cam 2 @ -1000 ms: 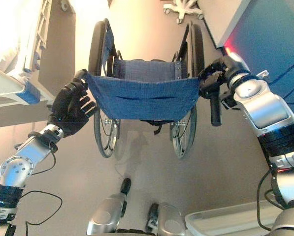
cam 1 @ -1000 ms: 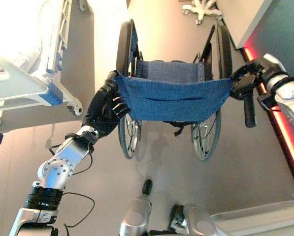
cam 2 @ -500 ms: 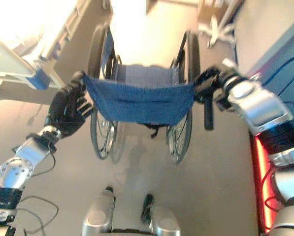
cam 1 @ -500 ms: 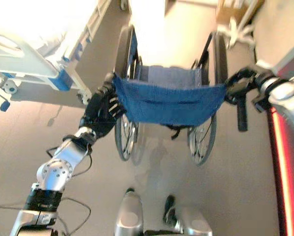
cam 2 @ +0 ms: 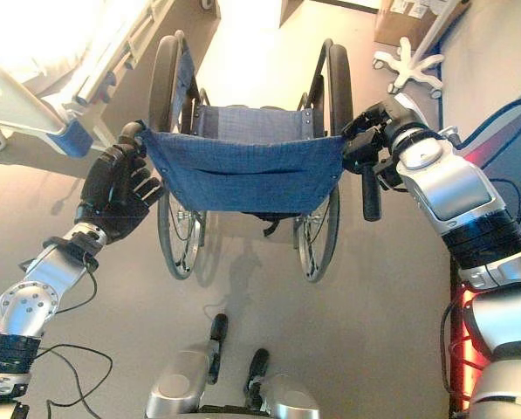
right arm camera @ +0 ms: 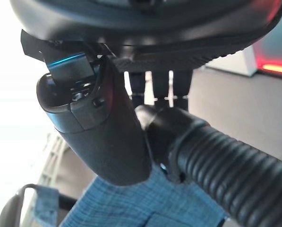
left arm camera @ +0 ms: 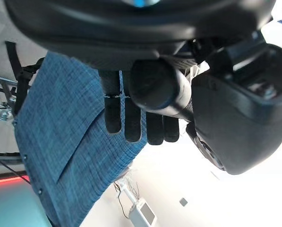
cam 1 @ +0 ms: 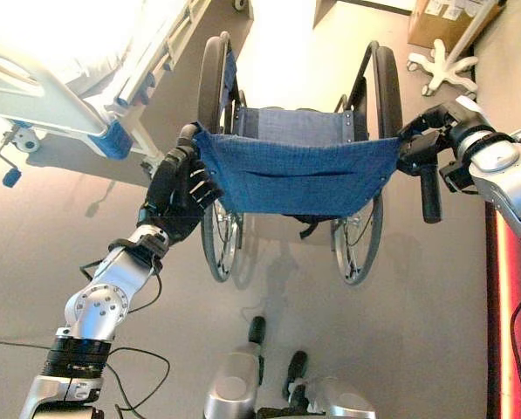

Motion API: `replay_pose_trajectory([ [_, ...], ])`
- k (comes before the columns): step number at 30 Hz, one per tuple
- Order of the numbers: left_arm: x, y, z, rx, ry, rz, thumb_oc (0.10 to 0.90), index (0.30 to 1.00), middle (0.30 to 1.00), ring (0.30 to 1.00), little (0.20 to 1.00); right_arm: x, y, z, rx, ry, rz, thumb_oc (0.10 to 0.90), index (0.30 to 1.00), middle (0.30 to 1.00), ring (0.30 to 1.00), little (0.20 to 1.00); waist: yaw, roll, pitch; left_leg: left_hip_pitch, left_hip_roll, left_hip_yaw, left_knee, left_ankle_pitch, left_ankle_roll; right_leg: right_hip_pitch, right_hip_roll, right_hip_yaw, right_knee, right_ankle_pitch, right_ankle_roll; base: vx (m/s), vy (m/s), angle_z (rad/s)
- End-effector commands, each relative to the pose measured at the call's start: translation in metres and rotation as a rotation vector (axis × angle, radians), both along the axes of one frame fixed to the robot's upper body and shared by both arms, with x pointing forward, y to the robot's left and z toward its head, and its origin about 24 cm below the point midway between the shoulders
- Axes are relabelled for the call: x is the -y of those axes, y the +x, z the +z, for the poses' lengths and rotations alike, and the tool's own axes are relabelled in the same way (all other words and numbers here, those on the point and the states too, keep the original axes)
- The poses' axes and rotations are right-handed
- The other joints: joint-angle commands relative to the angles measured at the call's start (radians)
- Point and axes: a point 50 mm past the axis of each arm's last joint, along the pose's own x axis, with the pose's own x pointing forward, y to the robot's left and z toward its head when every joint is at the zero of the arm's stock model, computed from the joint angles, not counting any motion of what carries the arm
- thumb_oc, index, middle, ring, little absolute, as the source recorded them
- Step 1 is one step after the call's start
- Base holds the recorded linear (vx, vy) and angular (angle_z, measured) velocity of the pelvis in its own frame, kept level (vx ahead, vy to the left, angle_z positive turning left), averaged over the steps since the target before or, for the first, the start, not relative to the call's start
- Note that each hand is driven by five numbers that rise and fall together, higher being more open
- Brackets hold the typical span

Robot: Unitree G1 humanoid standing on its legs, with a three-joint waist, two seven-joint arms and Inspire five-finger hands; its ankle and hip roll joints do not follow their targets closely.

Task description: Push the wheelchair next to the bed

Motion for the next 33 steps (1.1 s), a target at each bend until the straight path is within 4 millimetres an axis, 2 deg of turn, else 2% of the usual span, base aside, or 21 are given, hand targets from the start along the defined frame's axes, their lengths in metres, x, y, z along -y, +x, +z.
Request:
replay_pose_trajectory([
  [1,0.006,-0.012,0.095,0.562,-0.110,-0.077,0.400,0.300,0.300,0.300,0.300,-0.075,0.003,-0.009,0.024,0.069,0.367,0.400,0.300,0.300,0.300,0.300,0.064,0.010,-0.359,-0.027,0.054,0.006,-0.073,0.093,-0.061,-0.006,-0.005,-0.007,0.057,-0.027,0.059,0.28,0.168,-0.04],
  [6,0.003,-0.007,0.097,0.544,-0.123,-0.078,0.400,0.300,0.300,0.300,0.300,-0.066,0.002,-0.015,0.009,0.075,0.346,0.400,0.300,0.300,0.300,0.300,0.055,0.010,-0.362,-0.029,0.042,0.029,-0.014,0.026,-0.042,-0.003,-0.025,-0.019,0.137,-0.067,0.067,0.24,0.157,-0.16],
  [7,0.002,-0.006,0.097,0.536,-0.123,-0.084,0.400,0.300,0.300,0.300,0.300,-0.061,0.002,-0.016,0.010,0.081,0.336,0.400,0.300,0.300,0.300,0.300,0.054,0.005,-0.360,-0.029,0.030,0.037,0.008,-0.011,-0.027,-0.002,-0.035,-0.020,0.168,-0.081,0.072,0.25,0.161,-0.02],
  [9,0.002,-0.004,0.099,0.531,-0.114,-0.096,0.400,0.300,0.300,0.300,0.300,-0.054,0.001,-0.017,0.014,0.094,0.318,0.400,0.300,0.300,0.300,0.300,0.053,0.001,-0.358,-0.027,0.010,0.042,0.034,-0.048,-0.007,-0.004,-0.042,-0.016,0.224,-0.103,0.080,0.28,0.181,0.21],
  [12,0.000,-0.002,0.100,0.536,-0.102,-0.115,0.400,0.300,0.300,0.300,0.300,-0.045,-0.001,-0.017,0.021,0.106,0.302,0.400,0.300,0.300,0.300,0.300,0.050,-0.005,-0.358,-0.018,-0.020,0.037,0.040,-0.069,0.019,-0.023,-0.047,-0.001,0.311,-0.102,0.099,0.28,0.190,0.13],
  [15,-0.004,0.001,0.110,0.545,-0.080,-0.129,0.400,0.300,0.300,0.300,0.300,-0.036,-0.002,-0.020,0.029,0.127,0.290,0.400,0.300,0.300,0.300,0.300,0.037,-0.011,-0.355,0.015,-0.071,0.024,0.026,-0.093,0.069,-0.084,-0.036,0.041,0.558,-0.008,0.155,0.23,0.177,0.24],
  [17,-0.005,0.003,0.115,0.545,-0.065,-0.128,0.400,0.300,0.300,0.300,0.300,-0.034,-0.002,-0.021,0.030,0.139,0.291,0.400,0.300,0.300,0.300,0.300,0.036,-0.017,-0.353,0.032,-0.094,0.014,0.017,-0.099,0.087,-0.121,-0.033,0.066,0.659,0.055,0.190,0.18,0.108,0.40],
  [19,-0.006,0.004,0.118,0.541,-0.059,-0.120,0.400,0.300,0.300,0.300,0.300,-0.035,-0.002,-0.022,0.026,0.146,0.299,0.400,0.300,0.300,0.300,0.300,0.033,-0.020,-0.350,0.046,-0.110,-0.006,0.021,-0.110,0.096,-0.157,-0.034,0.095,0.711,0.091,0.208,0.23,0.081,0.16],
  [20,-0.007,0.005,0.118,0.536,-0.058,-0.111,0.400,0.300,0.300,0.300,0.300,-0.036,-0.002,-0.023,0.021,0.144,0.308,0.400,0.300,0.300,0.300,0.300,0.022,-0.013,-0.347,0.053,-0.114,-0.016,0.027,-0.117,0.095,-0.177,-0.027,0.112,0.671,0.060,0.187,0.24,0.059,0.07],
  [21,-0.008,0.006,0.118,0.534,-0.056,-0.109,0.400,0.300,0.300,0.300,0.300,-0.036,-0.002,-0.024,0.020,0.142,0.310,0.400,0.300,0.300,0.300,0.300,0.019,-0.012,-0.346,0.054,-0.114,-0.019,0.030,-0.119,0.094,-0.178,-0.025,0.113,0.661,0.052,0.181,0.21,0.030,0.05],
  [24,-0.009,0.008,0.117,0.530,-0.070,-0.083,0.400,0.300,0.300,0.300,0.300,-0.036,-0.005,-0.023,0.028,0.123,0.314,0.400,0.300,0.300,0.300,0.300,-0.015,0.007,-0.332,0.067,-0.122,-0.044,0.065,-0.138,0.076,-0.205,-0.024,0.122,0.458,0.010,0.132,0.24,0.016,-0.02],
  [25,-0.006,0.010,0.115,0.536,-0.077,-0.072,0.400,0.300,0.300,0.300,0.300,-0.036,-0.006,-0.022,0.040,0.115,0.314,0.400,0.300,0.300,0.300,0.300,-0.031,0.013,-0.318,0.092,-0.125,-0.054,0.076,-0.161,0.073,-0.227,-0.045,0.125,0.346,0.029,0.126,0.28,-0.008,0.04],
  [26,-0.005,0.011,0.114,0.540,-0.079,-0.069,0.400,0.300,0.300,0.300,0.300,-0.036,-0.005,-0.020,0.045,0.112,0.314,0.400,0.300,0.300,0.300,0.300,-0.040,0.013,-0.312,0.104,-0.128,-0.056,0.076,-0.173,0.074,-0.248,-0.055,0.133,0.301,0.046,0.129,0.36,-0.067,0.09],
  [27,0.001,0.014,0.111,0.547,-0.081,-0.067,0.400,0.300,0.300,0.300,0.300,-0.037,-0.005,-0.017,0.057,0.108,0.311,0.400,0.300,0.300,0.300,0.300,-0.071,0.013,-0.298,0.145,-0.136,-0.073,0.070,-0.213,0.083,-0.317,-0.075,0.179,0.204,0.131,0.157,0.31,-0.065,0.12],
  [28,0.003,0.014,0.111,0.547,-0.081,-0.068,0.400,0.300,0.300,0.300,0.300,-0.037,-0.005,-0.017,0.059,0.107,0.310,0.400,0.300,0.300,0.300,0.300,-0.077,0.015,-0.297,0.153,-0.136,-0.077,0.070,-0.221,0.085,-0.325,-0.077,0.186,0.186,0.147,0.163,0.39,-0.096,0.26],
  [30,0.011,0.017,0.113,0.541,-0.060,-0.075,0.400,0.300,0.300,0.300,0.300,-0.037,-0.006,-0.011,0.063,0.115,0.309,0.400,0.300,0.300,0.300,0.300,-0.106,0.003,-0.283,0.206,-0.140,-0.097,0.080,-0.284,0.093,-0.395,-0.109,0.226,0.075,0.240,0.211,0.50,-0.130,0.67],
  [31,0.012,0.018,0.113,0.540,-0.056,-0.075,0.400,0.300,0.300,0.300,0.300,-0.037,-0.007,-0.010,0.064,0.117,0.309,0.400,0.300,0.300,0.300,0.300,-0.108,0.005,-0.281,0.211,-0.138,-0.099,0.084,-0.292,0.094,-0.395,-0.109,0.226,0.065,0.244,0.214,0.64,-0.168,0.89],
  [32,0.018,0.020,0.113,0.539,-0.044,-0.072,0.400,0.300,0.300,0.300,0.300,-0.038,-0.007,-0.007,0.067,0.122,0.313,0.400,0.300,0.300,0.300,0.300,-0.121,0.000,-0.275,0.235,-0.132,-0.109,0.111,-0.329,0.099,-0.425,-0.113,0.236,0.074,0.255,0.219,0.38,-0.098,0.64],
  [33,0.019,0.020,0.113,0.539,-0.043,-0.072,0.400,0.300,0.300,0.300,0.300,-0.038,-0.007,-0.007,0.067,0.122,0.313,0.400,0.300,0.300,0.300,0.300,-0.122,0.002,-0.273,0.236,-0.130,-0.111,0.117,-0.335,0.099,-0.428,-0.111,0.234,0.081,0.252,0.219,0.56,-0.156,0.84],
])
